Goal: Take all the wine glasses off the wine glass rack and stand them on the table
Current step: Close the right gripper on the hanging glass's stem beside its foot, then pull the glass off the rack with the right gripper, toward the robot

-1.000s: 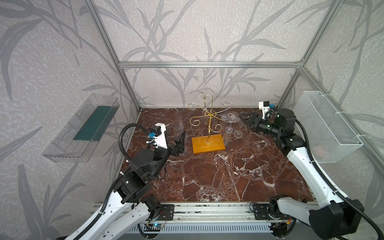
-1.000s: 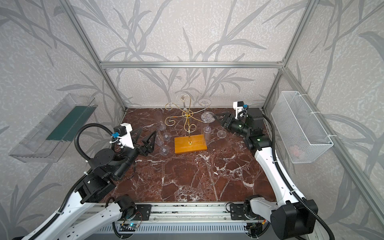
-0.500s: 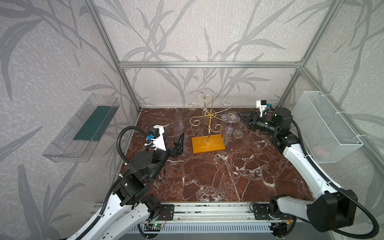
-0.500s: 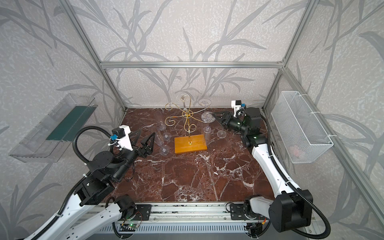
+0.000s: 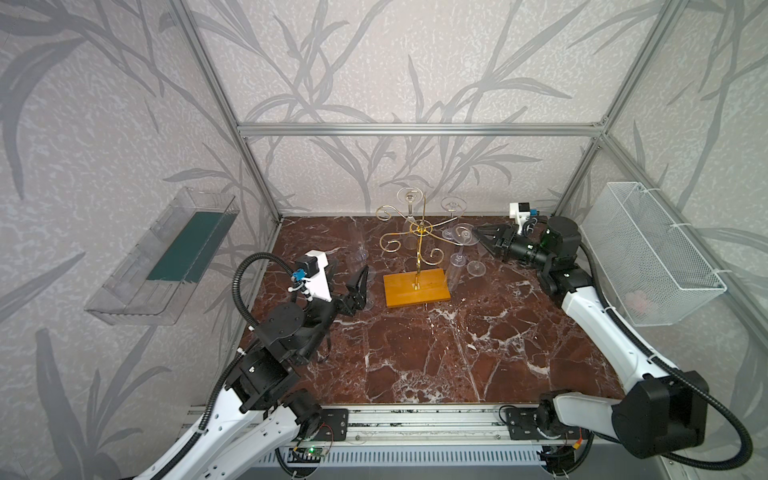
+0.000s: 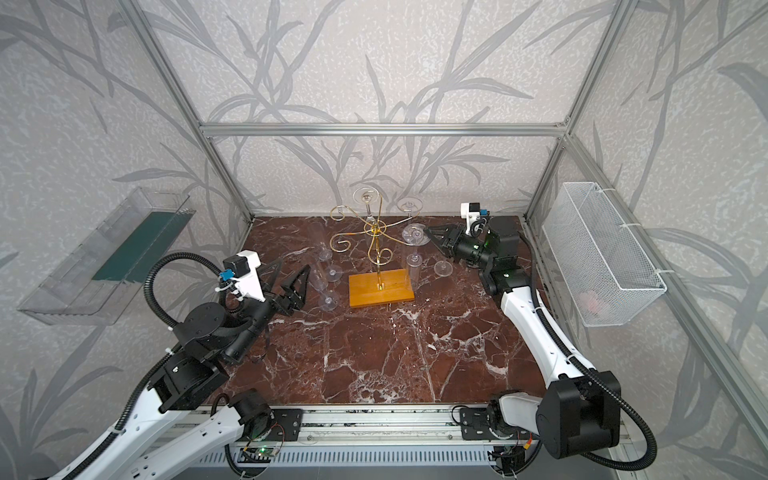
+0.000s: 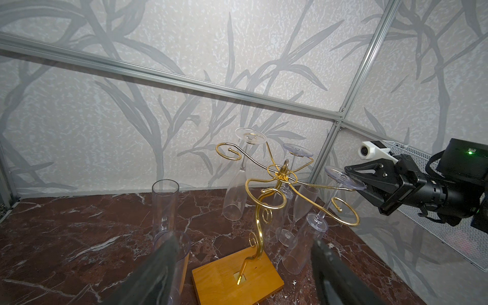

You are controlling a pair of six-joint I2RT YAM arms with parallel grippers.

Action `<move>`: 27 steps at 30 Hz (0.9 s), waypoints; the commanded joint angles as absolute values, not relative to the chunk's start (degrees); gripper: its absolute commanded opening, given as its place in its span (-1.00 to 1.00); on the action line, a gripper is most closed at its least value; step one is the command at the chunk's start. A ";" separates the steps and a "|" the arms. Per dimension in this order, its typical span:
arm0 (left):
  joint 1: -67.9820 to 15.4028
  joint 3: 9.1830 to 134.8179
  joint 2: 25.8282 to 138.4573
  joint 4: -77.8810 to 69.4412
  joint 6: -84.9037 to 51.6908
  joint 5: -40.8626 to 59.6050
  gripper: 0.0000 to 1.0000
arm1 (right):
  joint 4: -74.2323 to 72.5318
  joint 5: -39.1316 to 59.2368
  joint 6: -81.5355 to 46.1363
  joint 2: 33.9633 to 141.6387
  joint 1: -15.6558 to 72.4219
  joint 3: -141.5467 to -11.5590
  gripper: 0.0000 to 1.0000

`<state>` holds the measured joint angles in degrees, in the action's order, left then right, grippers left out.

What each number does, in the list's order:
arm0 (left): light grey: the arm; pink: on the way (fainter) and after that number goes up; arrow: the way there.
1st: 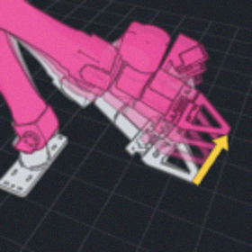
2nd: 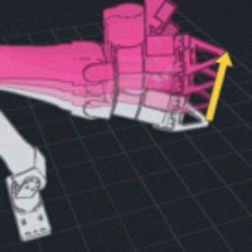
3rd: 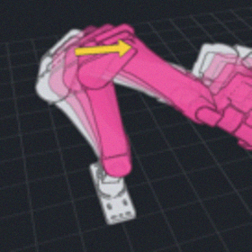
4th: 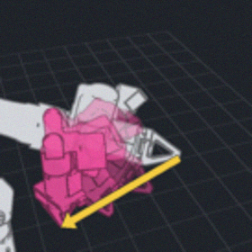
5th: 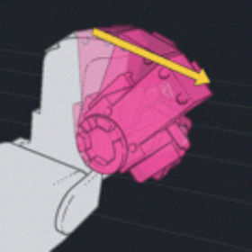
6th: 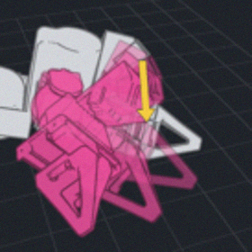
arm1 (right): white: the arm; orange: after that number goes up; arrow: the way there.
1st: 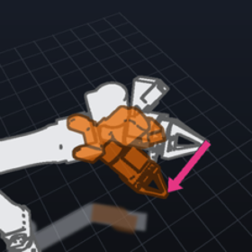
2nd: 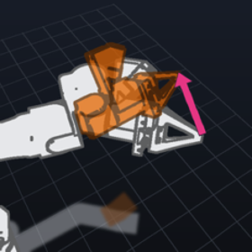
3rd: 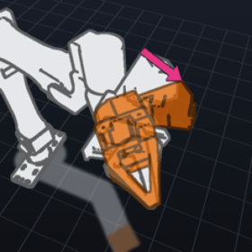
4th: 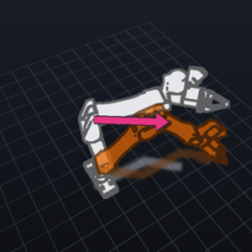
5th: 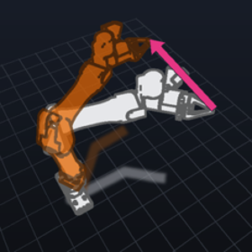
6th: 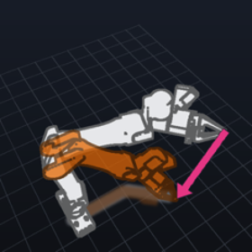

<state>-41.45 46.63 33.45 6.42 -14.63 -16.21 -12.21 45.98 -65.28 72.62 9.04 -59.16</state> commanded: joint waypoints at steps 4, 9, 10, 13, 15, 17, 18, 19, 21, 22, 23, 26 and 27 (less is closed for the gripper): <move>-41.13 46.45 32.53 5.65 -15.70 -16.18 0.59 | -15.10 47.45 -66.63 72.07 8.90 -58.48 -0.71; -41.13 45.97 31.71 4.70 -15.85 -16.72 0.58 | -14.93 47.36 -66.84 71.97 8.90 -57.86 -0.82; -41.13 45.94 31.54 4.75 -15.89 -17.01 0.58 | -15.21 47.41 -67.10 71.97 8.94 -57.62 -0.86; -41.13 45.87 31.36 4.96 -16.08 -17.18 0.58 | -15.97 47.45 -67.95 71.98 8.93 -57.22 -0.96; -41.13 45.88 31.37 4.92 -16.25 -17.23 0.58 | -16.07 47.39 -68.45 72.05 8.89 -57.21 -1.00; -41.13 45.79 31.37 4.92 -16.43 -17.27 0.58 | -16.33 47.61 -69.13 72.11 8.88 -57.13 -1.00; -41.14 45.81 31.43 4.93 -16.56 -17.24 0.58 | -16.57 47.67 -69.50 72.16 8.91 -57.13 -1.00; -41.13 45.88 31.38 4.92 -16.52 -17.24 0.58 | -16.77 47.81 -70.08 72.16 8.88 -57.08 -1.00; -41.13 45.88 31.41 4.92 -16.63 -17.27 0.58 | -17.36 48.02 -71.50 72.20 8.90 -56.93 -1.00; -41.13 45.86 31.31 4.92 -16.61 -17.23 0.58 | -17.96 48.10 -72.56 72.16 8.89 -56.78 -1.00; -41.13 45.97 31.36 4.92 -16.72 -17.23 0.58 | -18.93 48.18 -73.76 72.16 8.88 -56.57 -1.00; -41.13 45.97 31.33 5.06 -16.84 -17.22 0.58 | -22.66 47.99 -78.26 71.99 8.89 -55.97 -1.00; -41.13 46.01 31.28 5.14 -16.87 -17.28 0.58 | -23.03 47.80 -79.25 71.83 8.87 -55.91 -1.00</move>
